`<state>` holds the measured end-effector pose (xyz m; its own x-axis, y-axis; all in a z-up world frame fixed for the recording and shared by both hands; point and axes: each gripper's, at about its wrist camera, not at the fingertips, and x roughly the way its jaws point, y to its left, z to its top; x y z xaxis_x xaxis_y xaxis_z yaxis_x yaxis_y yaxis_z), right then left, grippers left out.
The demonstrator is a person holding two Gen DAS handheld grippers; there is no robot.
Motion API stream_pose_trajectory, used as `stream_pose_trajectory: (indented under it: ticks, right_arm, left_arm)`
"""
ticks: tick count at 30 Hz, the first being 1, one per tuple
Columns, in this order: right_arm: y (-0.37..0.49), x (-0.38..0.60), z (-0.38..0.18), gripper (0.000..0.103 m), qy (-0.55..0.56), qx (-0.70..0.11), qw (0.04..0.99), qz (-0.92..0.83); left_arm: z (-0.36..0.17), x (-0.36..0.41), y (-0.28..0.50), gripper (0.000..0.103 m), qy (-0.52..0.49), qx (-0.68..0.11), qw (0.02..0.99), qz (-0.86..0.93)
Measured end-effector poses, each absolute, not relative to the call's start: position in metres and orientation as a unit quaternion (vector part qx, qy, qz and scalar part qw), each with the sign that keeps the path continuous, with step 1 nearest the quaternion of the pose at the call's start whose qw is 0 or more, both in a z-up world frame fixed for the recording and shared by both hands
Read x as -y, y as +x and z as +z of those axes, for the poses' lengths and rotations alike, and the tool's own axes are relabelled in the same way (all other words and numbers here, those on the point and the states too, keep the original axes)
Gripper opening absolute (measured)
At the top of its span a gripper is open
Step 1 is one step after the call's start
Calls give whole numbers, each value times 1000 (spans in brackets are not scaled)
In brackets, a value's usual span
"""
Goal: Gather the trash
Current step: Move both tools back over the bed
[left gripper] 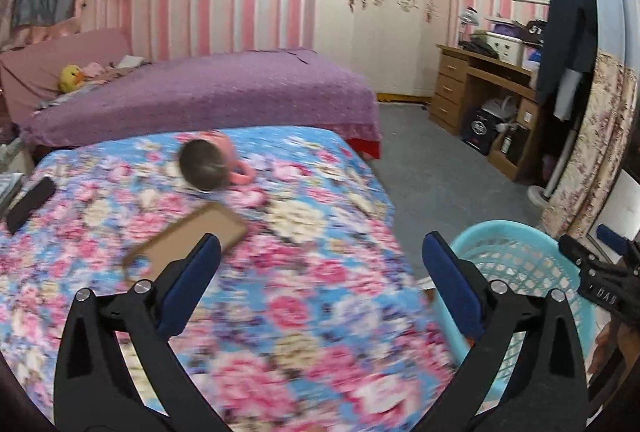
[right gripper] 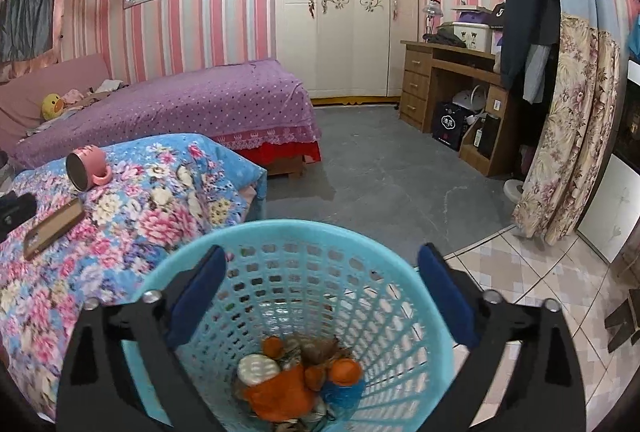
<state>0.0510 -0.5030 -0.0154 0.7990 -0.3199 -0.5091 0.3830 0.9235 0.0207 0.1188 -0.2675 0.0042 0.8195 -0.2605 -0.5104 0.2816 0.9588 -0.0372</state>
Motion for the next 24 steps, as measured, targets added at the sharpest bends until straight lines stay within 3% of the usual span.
stream_pose_trajectory:
  ticks: [13,24]
  right_arm:
    - [51,398,40,98,49,-221,969,-104]
    - [23,295,35,98,8,-222,971,-87]
  left_arm:
    - [21,157,69,98,46,-238,967,-75]
    - [13,87,35,98,18,-221,975,-31]
